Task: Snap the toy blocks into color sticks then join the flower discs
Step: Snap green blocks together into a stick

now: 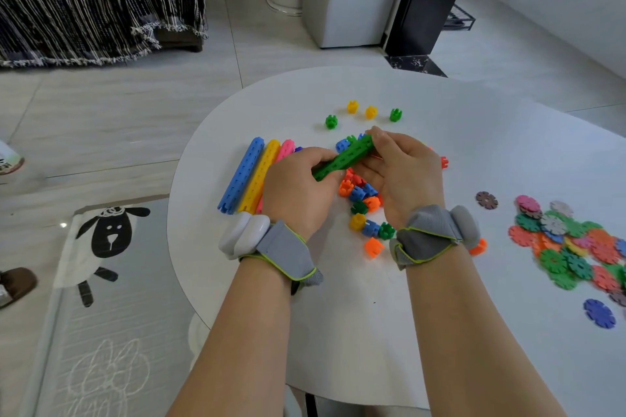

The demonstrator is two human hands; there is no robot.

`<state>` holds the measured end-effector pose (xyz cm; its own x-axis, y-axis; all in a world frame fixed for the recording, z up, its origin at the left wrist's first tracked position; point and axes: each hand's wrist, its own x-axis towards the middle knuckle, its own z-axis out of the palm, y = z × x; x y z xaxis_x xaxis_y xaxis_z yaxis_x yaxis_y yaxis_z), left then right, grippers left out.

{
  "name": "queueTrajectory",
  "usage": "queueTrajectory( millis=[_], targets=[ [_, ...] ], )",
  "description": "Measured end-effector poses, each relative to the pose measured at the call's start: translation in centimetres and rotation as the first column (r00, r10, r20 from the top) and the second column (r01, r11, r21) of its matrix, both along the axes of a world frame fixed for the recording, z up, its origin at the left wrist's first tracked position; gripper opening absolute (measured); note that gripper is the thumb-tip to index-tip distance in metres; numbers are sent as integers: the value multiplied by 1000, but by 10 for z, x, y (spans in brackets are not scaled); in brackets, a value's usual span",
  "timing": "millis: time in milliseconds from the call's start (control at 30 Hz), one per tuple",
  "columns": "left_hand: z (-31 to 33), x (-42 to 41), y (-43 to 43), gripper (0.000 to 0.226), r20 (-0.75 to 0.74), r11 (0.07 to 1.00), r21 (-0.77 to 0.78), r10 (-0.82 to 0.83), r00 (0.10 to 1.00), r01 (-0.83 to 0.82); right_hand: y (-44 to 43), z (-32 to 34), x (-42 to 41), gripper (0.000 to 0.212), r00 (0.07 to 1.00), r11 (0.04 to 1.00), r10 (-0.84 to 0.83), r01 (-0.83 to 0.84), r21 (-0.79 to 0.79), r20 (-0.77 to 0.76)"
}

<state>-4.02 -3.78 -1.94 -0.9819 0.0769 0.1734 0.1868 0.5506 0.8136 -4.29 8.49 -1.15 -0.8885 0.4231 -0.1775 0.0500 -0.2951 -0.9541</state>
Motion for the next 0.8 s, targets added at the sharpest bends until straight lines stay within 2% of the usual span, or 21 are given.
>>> queueTrajectory(
  millis=[200, 367, 500, 567, 633, 733, 800],
  targets=[
    [0, 2, -1, 22, -3, 999, -45, 17, 1000, -17, 1, -1, 3, 11, 998, 998, 59, -60, 37, 23],
    [0, 0, -2, 24, 23, 995, -98, 30, 999, -27, 1, -4, -3, 17, 993, 974, 115, -120, 190, 37],
    [0, -8, -5, 21, 16, 995, -77, 62, 998, -60, 1, -7, -19, 21, 997, 937, 58, -74, 340, 59],
    [-2, -11, -8, 18, 15, 994, -72, 85, 996, -83, 1, -11, -33, 20, 999, 851, 2, -27, 525, 47],
    [-3, -14, -10, 14, 6, 991, -91, 95, 995, -94, 2, -9, -46, 17, 999, 684, -17, -21, 730, 45],
    [-5, -24, -15, 16, -3, 986, -91, 143, 990, -143, 1, 1, -68, 17, 997, 503, 46, -80, 861, 66],
    [-5, -27, -17, 17, -14, 982, -83, 168, 986, -168, 1, 3, -86, 22, 979, 365, 86, -205, 908, 186]
  ],
)
